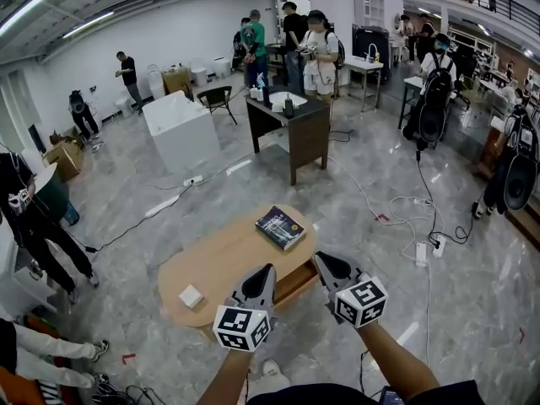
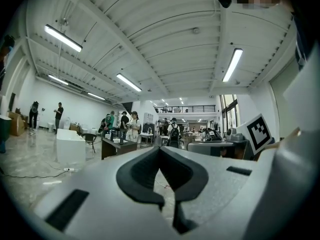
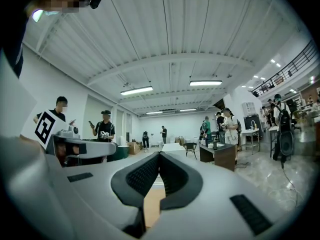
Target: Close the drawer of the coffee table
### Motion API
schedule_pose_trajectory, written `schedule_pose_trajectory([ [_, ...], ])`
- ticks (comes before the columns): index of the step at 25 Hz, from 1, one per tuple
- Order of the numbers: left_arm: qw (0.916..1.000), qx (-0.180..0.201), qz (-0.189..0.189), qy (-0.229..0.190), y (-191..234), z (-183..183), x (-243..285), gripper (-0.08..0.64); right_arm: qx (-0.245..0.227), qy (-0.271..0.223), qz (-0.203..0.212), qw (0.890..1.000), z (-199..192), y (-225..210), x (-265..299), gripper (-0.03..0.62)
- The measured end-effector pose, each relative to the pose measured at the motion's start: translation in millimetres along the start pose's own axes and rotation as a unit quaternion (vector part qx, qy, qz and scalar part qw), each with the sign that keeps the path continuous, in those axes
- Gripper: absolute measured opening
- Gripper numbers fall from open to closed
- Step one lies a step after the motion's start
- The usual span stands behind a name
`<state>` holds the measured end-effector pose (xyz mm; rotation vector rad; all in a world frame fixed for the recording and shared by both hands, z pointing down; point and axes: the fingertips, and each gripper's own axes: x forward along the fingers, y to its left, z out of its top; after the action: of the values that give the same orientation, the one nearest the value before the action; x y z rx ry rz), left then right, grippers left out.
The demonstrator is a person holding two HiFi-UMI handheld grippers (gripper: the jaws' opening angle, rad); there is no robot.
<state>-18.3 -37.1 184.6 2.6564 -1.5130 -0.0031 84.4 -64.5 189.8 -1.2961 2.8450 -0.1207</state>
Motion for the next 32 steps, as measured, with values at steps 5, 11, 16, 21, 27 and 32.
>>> schedule_pose_trajectory([
  [5,0.9999,-0.003,-0.009,0.004,24.9,5.5,14.8,0.002,0.004,0.004,-0.012,1.0,1.8,-5.9,24.6,0.012],
  [11,0.9996,-0.004,-0.023,0.017,54.9,3.8,30.7,0.003,0.008,0.01,-0.029,0.999,-2.1,-12.9,55.2,0.012],
  [16,0.9988,0.003,-0.043,0.024,71.5,2.6,49.1,0.002,0.014,0.012,-0.05,0.999,-6.7,-19.0,75.9,0.012],
  [21,0.998,-0.002,-0.057,0.027,91.2,-3.5,58.3,0.003,0.014,0.016,-0.069,0.997,-13.2,-23.2,91.7,0.012],
  [27,0.997,-0.008,-0.072,0.026,111.3,-9.3,64.4,0.002,0.013,0.023,-0.086,0.996,-22.4,-25.5,109.0,0.012],
  [32,0.9966,-0.011,-0.077,0.025,127.9,-14.1,67.9,0.002,0.012,0.03,-0.098,0.995,-30.6,-27.8,118.7,0.012],
])
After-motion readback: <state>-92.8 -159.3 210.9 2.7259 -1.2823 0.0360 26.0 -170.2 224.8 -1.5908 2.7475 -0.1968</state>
